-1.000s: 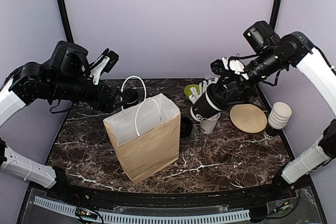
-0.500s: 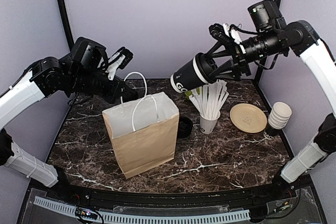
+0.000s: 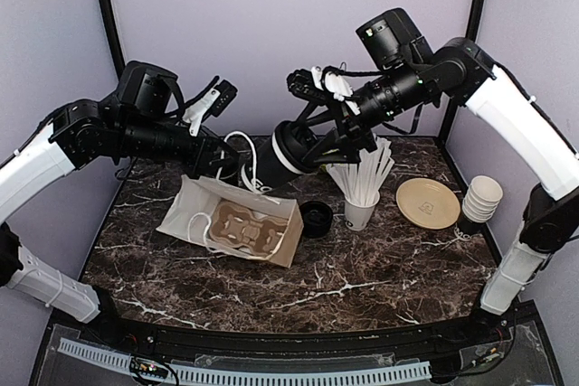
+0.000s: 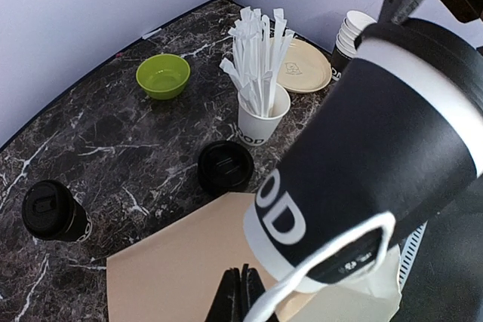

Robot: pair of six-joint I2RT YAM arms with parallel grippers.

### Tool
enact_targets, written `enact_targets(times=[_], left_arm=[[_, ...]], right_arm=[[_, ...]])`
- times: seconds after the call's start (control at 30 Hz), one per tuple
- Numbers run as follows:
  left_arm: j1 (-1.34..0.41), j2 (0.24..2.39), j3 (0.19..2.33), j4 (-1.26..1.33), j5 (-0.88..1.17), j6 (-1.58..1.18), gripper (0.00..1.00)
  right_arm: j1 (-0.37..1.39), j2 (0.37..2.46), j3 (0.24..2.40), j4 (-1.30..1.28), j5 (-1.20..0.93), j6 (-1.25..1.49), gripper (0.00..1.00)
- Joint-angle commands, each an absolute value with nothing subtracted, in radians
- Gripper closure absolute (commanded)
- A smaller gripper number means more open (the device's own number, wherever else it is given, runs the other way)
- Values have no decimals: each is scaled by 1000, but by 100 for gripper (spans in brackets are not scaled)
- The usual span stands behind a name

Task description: Pack the takeout coffee

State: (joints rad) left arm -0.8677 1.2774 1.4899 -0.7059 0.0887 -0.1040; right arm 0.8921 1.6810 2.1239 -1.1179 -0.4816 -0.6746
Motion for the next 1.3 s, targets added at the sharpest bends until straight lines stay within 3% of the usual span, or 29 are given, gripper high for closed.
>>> enact_targets(times=[0.0, 0.53, 1.27], left_arm=[[-864, 1213, 1454, -670, 133, -143, 100], [-864, 1134, 1374, -632, 12, -314, 100], [-865, 1055, 1277, -476, -76, -362, 100]], right_arm=[[971, 1628, 2069, -1064, -377, -675, 44], [976, 1580, 2149, -1012, -211, -656, 46], [1076, 1625, 2103, -1043, -268, -672, 45]])
